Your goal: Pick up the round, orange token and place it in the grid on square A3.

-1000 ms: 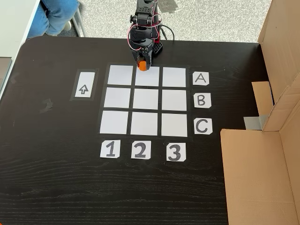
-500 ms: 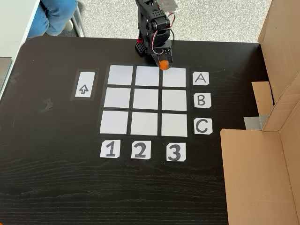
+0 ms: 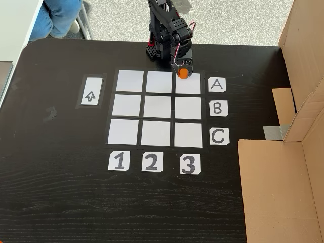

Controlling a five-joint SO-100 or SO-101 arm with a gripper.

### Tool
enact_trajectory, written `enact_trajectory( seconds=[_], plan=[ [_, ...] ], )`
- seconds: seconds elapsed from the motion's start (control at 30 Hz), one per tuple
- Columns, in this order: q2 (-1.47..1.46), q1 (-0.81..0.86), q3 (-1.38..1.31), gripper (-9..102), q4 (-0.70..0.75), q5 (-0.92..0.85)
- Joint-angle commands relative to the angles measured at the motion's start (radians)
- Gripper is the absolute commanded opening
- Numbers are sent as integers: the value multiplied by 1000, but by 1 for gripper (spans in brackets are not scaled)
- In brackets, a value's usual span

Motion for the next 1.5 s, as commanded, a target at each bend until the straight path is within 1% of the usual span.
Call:
enact_trajectory(
  seconds=[0.0, 0.13, 0.47, 0.53, 0.6, 0.63, 0.67, 0.7, 0.83, 1.13, 1.47],
  plan=[
    [-37, -11, 3, 0, -35, 15],
    [-104, -12, 0, 0, -75, 32],
    [-156, -25, 11, 0, -150, 48],
    [-160, -23, 12, 2, -160, 75],
    [-167, -23, 18, 7, -166, 103],
    [-169, -23, 25, 13, -167, 133],
    [-166, -17, 35, 26, -161, 146],
    [-161, -17, 48, 34, -156, 146],
    [-140, -6, 84, 42, -167, 146],
    [-72, 31, 89, 45, -169, 158],
    [124, 245, 71, 46, -163, 160]
  ],
)
